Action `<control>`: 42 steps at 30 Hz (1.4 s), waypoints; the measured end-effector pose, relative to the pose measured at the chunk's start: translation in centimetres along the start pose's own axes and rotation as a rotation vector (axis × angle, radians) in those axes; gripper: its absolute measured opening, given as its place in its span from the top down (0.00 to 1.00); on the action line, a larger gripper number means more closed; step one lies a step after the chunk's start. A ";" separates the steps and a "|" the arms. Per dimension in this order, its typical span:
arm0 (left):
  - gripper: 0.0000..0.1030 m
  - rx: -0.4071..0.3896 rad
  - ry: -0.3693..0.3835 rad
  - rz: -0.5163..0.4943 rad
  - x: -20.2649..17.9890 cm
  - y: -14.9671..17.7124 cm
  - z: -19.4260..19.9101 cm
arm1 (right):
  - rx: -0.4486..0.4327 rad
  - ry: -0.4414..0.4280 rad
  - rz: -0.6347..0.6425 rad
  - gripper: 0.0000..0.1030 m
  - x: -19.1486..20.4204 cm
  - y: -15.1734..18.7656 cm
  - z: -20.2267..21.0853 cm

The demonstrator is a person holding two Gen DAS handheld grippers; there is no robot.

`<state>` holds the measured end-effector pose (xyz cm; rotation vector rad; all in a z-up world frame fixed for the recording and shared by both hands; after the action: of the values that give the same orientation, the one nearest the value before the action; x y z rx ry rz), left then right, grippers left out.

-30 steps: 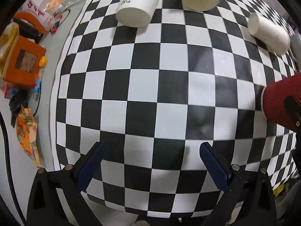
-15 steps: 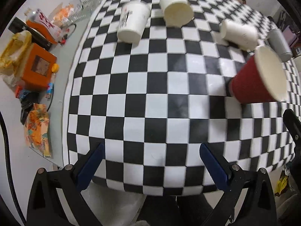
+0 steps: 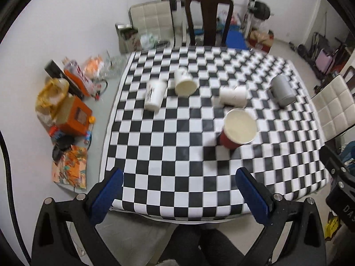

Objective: Flip cup upright

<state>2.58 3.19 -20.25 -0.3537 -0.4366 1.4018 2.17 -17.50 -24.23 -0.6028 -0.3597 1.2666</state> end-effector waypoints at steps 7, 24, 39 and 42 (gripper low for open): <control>0.00 -0.058 0.014 0.016 -0.8 -0.5 5.8 | -0.076 -0.030 -0.023 0.00 -2.0 -1.9 7.3; 0.00 -0.135 0.020 0.051 -0.8 -0.5 12.9 | -0.113 -0.071 0.021 0.00 -2.8 -3.0 15.6; 0.00 -0.135 0.020 0.056 -0.3 0.0 13.8 | -0.112 -0.084 0.040 0.00 -2.5 -2.7 17.0; 0.00 -0.136 0.016 0.062 -0.5 -0.1 13.8 | -0.111 -0.085 0.043 0.00 -2.5 -2.6 17.2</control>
<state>-4.22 2.45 -8.27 -0.4917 -0.5128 1.4321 -6.19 -16.57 -8.84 -0.6550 -0.4920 1.3220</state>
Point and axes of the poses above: each gripper's, at about its wrist camera, not at the fingertips, and z roughly against the way its jaws point, x to its left, y to its underside, the point moved 5 cm from there along -z, roughly the way its jaws point, and after that the axes turned 5 degrees about -x, right-handed, at the moved point
